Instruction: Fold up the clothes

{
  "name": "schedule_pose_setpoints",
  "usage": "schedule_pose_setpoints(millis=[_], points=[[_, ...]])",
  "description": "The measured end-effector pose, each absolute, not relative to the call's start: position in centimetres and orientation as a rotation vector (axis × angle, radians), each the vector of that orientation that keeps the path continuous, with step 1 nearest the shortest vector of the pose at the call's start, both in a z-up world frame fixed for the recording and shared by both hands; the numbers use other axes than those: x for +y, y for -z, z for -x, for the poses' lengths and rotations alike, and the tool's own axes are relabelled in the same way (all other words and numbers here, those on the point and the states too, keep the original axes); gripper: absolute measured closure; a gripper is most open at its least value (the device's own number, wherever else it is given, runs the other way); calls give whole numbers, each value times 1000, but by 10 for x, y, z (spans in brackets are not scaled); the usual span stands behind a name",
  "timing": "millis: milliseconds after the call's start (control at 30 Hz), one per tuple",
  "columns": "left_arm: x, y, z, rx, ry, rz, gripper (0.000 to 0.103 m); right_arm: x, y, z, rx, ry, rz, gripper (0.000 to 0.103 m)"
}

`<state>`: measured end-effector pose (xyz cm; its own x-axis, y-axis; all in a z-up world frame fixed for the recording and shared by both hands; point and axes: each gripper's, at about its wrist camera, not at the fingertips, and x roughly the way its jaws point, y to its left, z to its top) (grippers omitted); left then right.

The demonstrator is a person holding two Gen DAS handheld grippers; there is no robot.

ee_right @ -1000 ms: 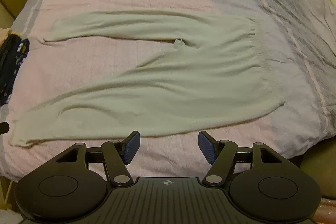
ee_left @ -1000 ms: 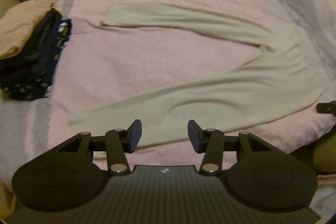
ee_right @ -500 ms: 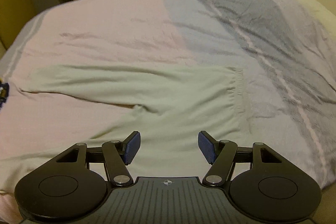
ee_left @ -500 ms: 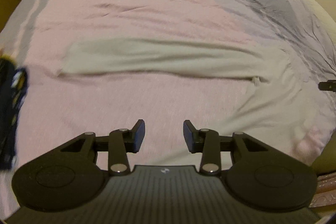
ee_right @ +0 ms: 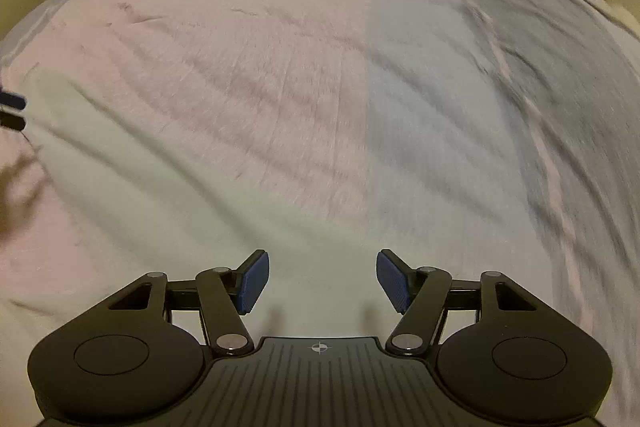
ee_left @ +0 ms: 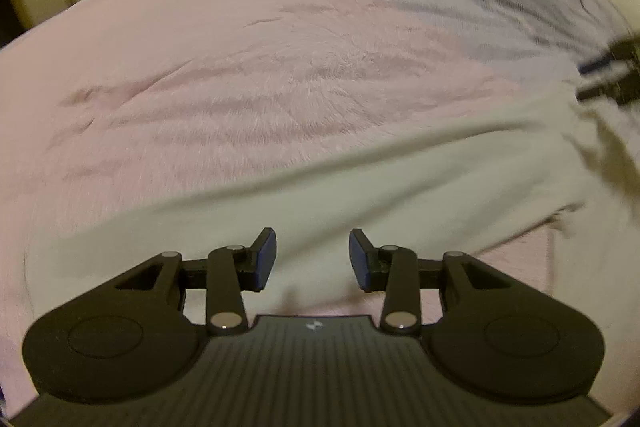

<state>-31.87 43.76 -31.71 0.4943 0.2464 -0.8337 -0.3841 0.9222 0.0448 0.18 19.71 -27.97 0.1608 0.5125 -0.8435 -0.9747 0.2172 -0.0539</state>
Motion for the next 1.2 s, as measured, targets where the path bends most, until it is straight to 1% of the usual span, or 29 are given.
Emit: schedule_pose_setpoints(millis=[133, 467, 633, 700, 733, 767, 800, 833, 867, 967, 1067, 1200], points=[[467, 334, 308, 1021, -325, 71, 69, 224, 297, -23, 844, -1280, 765, 47], [547, 357, 297, 1146, -221, -83, 67, 278, 331, -48, 972, -1482, 904, 47], [566, 382, 295, 1222, -149, -119, 65, 295, 348, -52, 1022, -1543, 981, 47], [569, 389, 297, 1224, -128, -117, 66, 298, 355, -52, 1044, -1549, 999, 47], [570, 392, 298, 1223, -120, -113, 69, 298, 357, -51, 1060, -1552, 1004, 58], [569, 393, 298, 1222, -108, -113, 86, 297, 358, -51, 1072, -1557, 1003, 69], [567, 394, 299, 1220, -93, -119, 103, 296, 360, -50, 1084, -1562, 1002, 92], [564, 394, 300, 1217, -86, -135, 103, 294, 360, -48, 1085, -1564, 1001, 100], [559, 393, 301, 1212, -88, -165, 103, 290, 357, -45, 1062, -1559, 1000, 103], [547, 384, 310, 1187, -132, -200, 103, 276, 343, -34, 970, -1531, 982, 103], [529, 361, 330, 1134, -218, -197, 103, 253, 318, -17, 834, -1482, 953, 103], [488, 319, 369, 1069, -376, -169, 103, 210, 279, 34, 621, -1422, 977, 103]])
